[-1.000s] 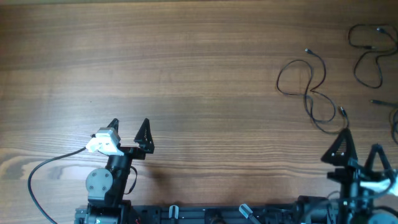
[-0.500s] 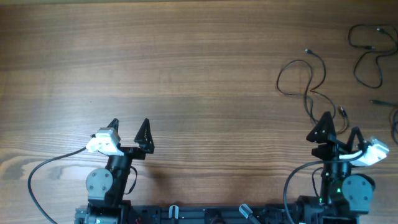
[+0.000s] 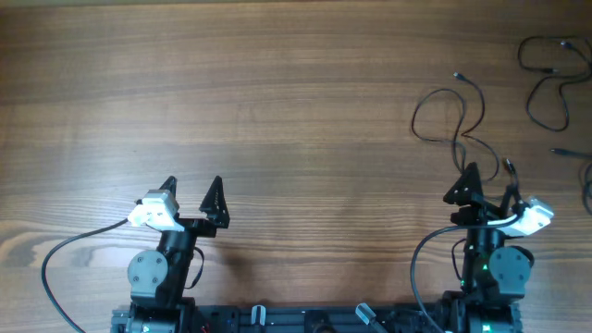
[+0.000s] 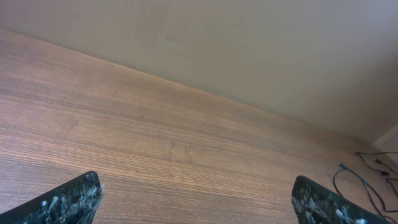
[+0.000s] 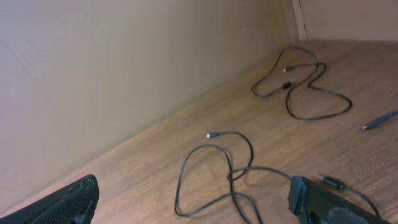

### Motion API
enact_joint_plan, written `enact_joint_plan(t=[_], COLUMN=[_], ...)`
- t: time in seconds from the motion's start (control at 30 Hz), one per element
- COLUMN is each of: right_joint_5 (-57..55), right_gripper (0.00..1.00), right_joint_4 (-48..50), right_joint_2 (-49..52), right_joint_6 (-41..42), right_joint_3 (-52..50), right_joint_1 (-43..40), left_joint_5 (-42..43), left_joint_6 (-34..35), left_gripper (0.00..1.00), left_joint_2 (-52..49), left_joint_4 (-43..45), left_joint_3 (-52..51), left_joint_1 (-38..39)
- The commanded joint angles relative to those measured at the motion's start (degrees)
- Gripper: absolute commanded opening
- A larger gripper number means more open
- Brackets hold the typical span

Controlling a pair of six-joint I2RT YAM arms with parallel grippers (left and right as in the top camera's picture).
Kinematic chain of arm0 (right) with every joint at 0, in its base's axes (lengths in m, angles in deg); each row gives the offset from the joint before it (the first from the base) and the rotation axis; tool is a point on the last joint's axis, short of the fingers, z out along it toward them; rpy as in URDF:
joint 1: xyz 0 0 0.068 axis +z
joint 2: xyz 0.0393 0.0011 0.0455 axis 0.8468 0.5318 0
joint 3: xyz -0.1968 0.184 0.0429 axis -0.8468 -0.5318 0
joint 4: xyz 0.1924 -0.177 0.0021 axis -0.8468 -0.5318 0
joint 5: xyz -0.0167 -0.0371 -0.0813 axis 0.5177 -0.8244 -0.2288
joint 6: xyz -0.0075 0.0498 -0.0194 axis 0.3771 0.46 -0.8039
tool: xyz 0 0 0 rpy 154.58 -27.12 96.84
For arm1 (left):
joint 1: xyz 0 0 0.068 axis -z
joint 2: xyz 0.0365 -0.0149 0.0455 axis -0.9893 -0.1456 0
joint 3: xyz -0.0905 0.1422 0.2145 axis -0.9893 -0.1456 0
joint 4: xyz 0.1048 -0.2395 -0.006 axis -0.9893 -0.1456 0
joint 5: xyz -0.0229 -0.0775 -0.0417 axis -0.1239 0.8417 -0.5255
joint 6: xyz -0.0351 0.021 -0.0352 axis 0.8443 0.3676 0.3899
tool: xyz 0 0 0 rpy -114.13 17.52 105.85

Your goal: Untangle cables

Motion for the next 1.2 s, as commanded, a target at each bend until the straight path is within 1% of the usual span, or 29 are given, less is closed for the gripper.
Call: enact_joint_plan(t=[0.0, 0.17, 0.33, 0.53, 0.6, 0.73, 0.8, 1.17], right_joint_5=[1.1, 1.4, 3.1, 3.6, 4.5, 13.0, 14.5, 14.1], right_gripper=[1.0, 1.0, 1.0, 1.0, 1.0, 1.0, 1.0, 1.0], right_joint_4=[1.8, 2.8, 8.7, 8.6, 8.6, 7.6, 7.5, 7.5], right_joint_2=[-0.5, -0.5, -0.5, -0.5, -0.5, -0.5, -0.5, -0.5], right_joint_6=[-0.8, -0.6, -0.6, -1.0, -3.9, -19.5, -23.2, -23.2], right_joint_3=[-0.6, -1.1, -3.6, -3.6, -3.6, -3.6, -3.6, -3.6], right_joint_1=[0.2, 0.2, 0.2, 0.2, 0.2, 0.2, 0.2, 0.2], left_joint_5=[-1.0, -1.0, -1.0, -1.0, -1.0, -1.0, -1.0, -1.0], left_joint_6=[-0.5, -0.5, -0.5, -0.5, -0.5, -0.5, -0.5, -0.5], left_gripper=[1.0, 1.0, 1.0, 1.0, 1.0, 1.0, 1.0, 1.0], left_joint_2=[0.4, 0.4, 0.4, 0.4, 0.4, 0.4, 0.4, 0.4], left_joint_4=[0.1, 0.1, 0.1, 0.1, 0.1, 0.1, 0.1, 0.1], left_joint_3=[-0.5, -0.5, -0.5, -0.5, -0.5, -0.5, -0.5, -0.5], left_joint_1=[0.2, 0.2, 0.2, 0.2, 0.2, 0.2, 0.2, 0.2])
